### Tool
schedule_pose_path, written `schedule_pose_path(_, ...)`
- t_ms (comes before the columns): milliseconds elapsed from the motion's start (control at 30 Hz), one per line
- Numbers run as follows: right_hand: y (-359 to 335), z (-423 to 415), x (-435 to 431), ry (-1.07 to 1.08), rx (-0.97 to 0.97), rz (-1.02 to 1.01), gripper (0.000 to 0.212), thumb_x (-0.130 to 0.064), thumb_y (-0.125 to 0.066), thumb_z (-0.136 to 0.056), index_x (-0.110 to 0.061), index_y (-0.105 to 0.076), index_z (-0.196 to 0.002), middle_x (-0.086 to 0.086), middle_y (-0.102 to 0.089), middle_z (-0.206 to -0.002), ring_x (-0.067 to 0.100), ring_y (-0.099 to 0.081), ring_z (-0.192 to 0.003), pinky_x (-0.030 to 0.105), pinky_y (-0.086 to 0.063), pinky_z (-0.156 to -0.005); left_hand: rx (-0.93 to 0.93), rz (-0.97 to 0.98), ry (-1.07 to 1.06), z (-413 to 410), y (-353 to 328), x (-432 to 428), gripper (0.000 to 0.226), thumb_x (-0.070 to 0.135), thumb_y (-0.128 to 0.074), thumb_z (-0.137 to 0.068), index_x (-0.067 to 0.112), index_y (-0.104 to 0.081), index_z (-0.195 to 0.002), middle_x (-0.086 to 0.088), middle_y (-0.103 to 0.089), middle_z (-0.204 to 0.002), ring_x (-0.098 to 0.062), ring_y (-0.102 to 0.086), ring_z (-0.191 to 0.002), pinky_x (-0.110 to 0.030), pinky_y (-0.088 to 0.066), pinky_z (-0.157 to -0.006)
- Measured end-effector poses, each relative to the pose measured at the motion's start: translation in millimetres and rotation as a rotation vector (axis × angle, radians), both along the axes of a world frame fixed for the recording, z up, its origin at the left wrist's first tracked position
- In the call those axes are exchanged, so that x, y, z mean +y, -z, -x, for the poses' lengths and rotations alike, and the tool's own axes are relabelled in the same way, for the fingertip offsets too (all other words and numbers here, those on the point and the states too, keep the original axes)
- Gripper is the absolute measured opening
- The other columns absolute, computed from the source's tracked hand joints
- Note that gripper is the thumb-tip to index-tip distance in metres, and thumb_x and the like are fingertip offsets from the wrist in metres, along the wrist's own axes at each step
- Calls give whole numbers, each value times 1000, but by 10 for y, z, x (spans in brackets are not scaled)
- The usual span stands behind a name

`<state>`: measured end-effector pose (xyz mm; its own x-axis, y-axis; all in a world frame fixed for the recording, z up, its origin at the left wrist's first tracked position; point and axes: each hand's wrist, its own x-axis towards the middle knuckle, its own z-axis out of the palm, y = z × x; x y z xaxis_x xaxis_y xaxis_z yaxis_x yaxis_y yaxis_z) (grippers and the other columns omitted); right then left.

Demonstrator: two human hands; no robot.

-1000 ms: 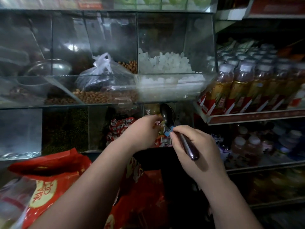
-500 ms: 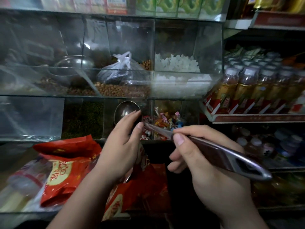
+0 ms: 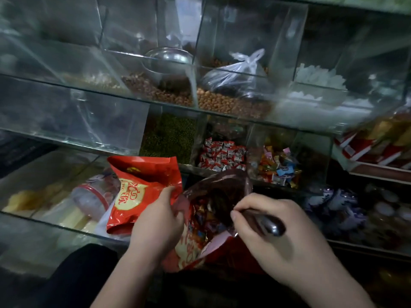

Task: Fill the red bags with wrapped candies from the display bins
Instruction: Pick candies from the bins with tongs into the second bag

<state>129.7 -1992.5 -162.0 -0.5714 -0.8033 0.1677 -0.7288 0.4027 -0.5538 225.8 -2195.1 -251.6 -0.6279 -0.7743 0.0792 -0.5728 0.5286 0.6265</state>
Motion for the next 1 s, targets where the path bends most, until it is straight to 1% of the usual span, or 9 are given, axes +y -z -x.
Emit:
schedule_pose_path(100,151,91,-150,23,12,-109,15,-50,-62,-94,-37,-68,-91,-19,-69,-81,-2,-65,-77,26,-54,-67,20,-1,12,78,103,-24,40,24,-59,-87,25,-57,-127,-2,-72,-107,-26,-68,-95,-32,-50,-72)
schedule_pose_path(233,355,146,-272,115,-213,-41,27,-54,-65,-89,-28,-75,-85,-11,-73,-74,3,-68,-70,35,-56,-68,201,31,24,149,185,6,21,20,-57,-89,28,-61,-108,1,-73,-92,-26,-68,-83,-32,-50,-65)
schedule_pose_path(367,413,129,-341,271,-363,81,39,-69,-57,-77,-36,-75,-84,-6,-69,-61,6,-65,-52,27,-51,-54,337,26,59,351,153,-31,35,26,-57,-97,26,-58,-131,1,-74,-111,-23,-69,-99,-32,-54,-80)
schedule_pose_path(500,592,155,-531,483,-387,217,23,-50,-65,-93,-36,-71,-75,-4,-67,-52,10,-65,-47,32,-55,-57,356,61,174,633,-25,-280,44,22,-61,-96,23,-55,-139,-4,-72,-120,-25,-68,-107,-38,-55,-87)
schedule_pose_path(600,679,146,-612,485,-437,253,23,-44,-67,-95,-34,-70,-74,-2,-67,-52,12,-64,-44,29,-53,-49,278,27,179,622,-86,-433,59,24,-66,-92,28,-43,-147,-1,-67,-129,-21,-65,-114,-28,-50,-94)
schedule_pose_path(667,694,141,-597,501,-514,304,22,-44,-67,-96,-34,-70,-76,5,-66,-50,17,-64,-39,27,-48,-40,244,-10,103,457,-13,-446,66,28,-68,-91,31,-37,-149,2,-64,-132,-17,-63,-115,-25,-45,-92)
schedule_pose_path(767,636,160,-512,556,-600,423,22,-44,-64,-98,-42,-71,-78,12,-65,-48,19,-58,-33,24,-41,-33,211,-92,18,168,126,-325,70,36,-71,-87,34,-35,-147,6,-67,-124,-14,-66,-106,-31,-52,-89)
schedule_pose_path(900,491,162,-458,497,-578,425,30,-58,-55,-96,-39,-70,-78,8,-65,-47,18,-59,-32,21,-41,-32,221,-71,-9,48,177,-233,53,25,-66,-90,30,-48,-140,5,-68,-122,-15,-65,-105,-29,-51,-86)
schedule_pose_path(1000,446,183,-443,506,-617,462,36,-60,-54,-96,-37,-72,-76,11,-65,-47,20,-57,-33,23,-42,-33,238,-38,-86,10,122,-326,52,19,-66,-89,29,-54,-139,3,-70,-105,-6,-62,-85,-20,-47,-74)
